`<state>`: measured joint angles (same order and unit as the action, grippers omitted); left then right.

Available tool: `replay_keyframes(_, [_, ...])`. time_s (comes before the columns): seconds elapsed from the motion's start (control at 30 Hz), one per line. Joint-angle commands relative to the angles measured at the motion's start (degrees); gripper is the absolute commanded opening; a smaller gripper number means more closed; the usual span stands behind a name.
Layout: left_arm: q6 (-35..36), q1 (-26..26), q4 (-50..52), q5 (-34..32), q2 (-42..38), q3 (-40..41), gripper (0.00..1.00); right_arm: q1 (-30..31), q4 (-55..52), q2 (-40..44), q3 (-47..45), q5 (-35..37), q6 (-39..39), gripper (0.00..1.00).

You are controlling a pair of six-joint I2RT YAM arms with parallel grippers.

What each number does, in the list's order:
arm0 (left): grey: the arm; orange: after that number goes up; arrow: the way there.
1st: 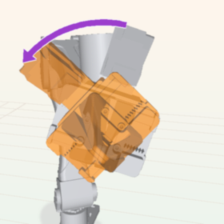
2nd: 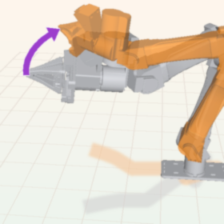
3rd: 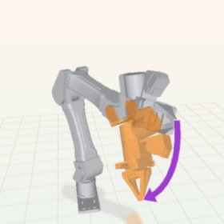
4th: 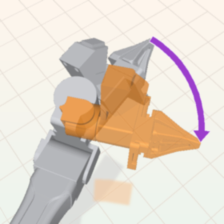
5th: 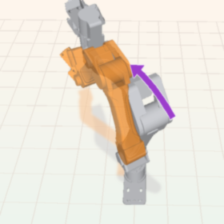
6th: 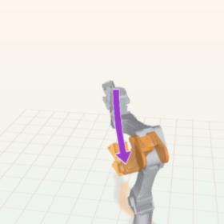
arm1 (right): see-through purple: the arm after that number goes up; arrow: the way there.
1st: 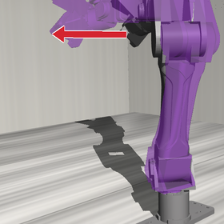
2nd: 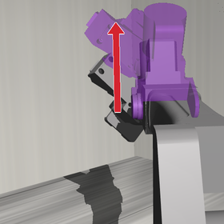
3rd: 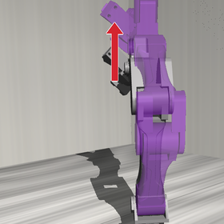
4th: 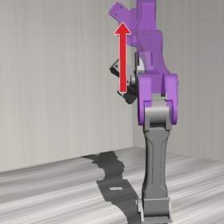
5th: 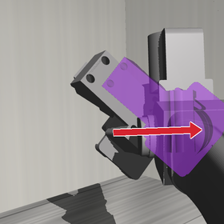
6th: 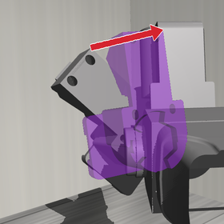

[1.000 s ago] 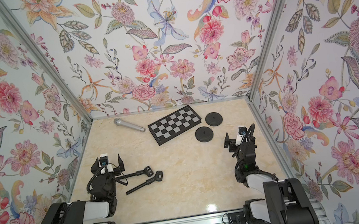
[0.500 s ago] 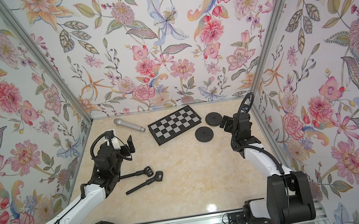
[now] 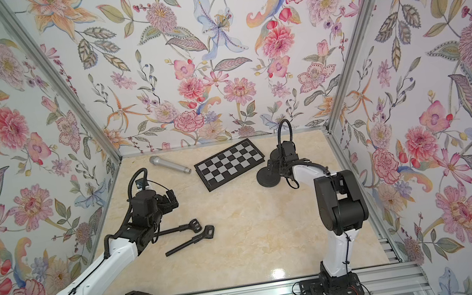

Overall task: Assemble a microphone stand
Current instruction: Move the microphone stand base to the center of the board.

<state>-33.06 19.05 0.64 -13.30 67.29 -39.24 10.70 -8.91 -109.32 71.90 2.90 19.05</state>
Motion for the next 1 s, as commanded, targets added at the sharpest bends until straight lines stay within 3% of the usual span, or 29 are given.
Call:
replay_keyframes(0.0, [-0.2,0.4,1.9,4.2,1.5,-2.5,0.99,0.4,-6.4,-3.3,4.6,-0.8,-1.3,1.0])
replay_keyframes(0.1, [1.3,3.6,-2.8,5.0,0.9,-0.6,0.99,0.5,-7.3,-5.1,5.0,-0.9,-1.0,1.0])
replay_keyframes(0.27, [3.2,11.0,-15.6,0.1,0.1,6.9,0.99,0.6,-9.7,-5.9,4.9,-3.1,-1.1,0.95])
replay_keyframes(0.47, [9.7,14.8,-30.0,-2.5,-0.2,13.0,0.99,-0.5,-14.6,-10.9,8.5,-1.9,-2.2,0.9])
replay_keyframes(0.7, [13.6,14.9,-34.3,-5.2,-0.9,14.7,0.99,-0.2,-17.6,-14.9,13.6,-0.7,-2.4,0.89])
replay_keyframes(0.97, [11.1,14.9,-30.5,-6.4,-0.5,13.2,0.99,0.6,-19.8,-14.8,13.9,-1.2,-5.3,0.89])
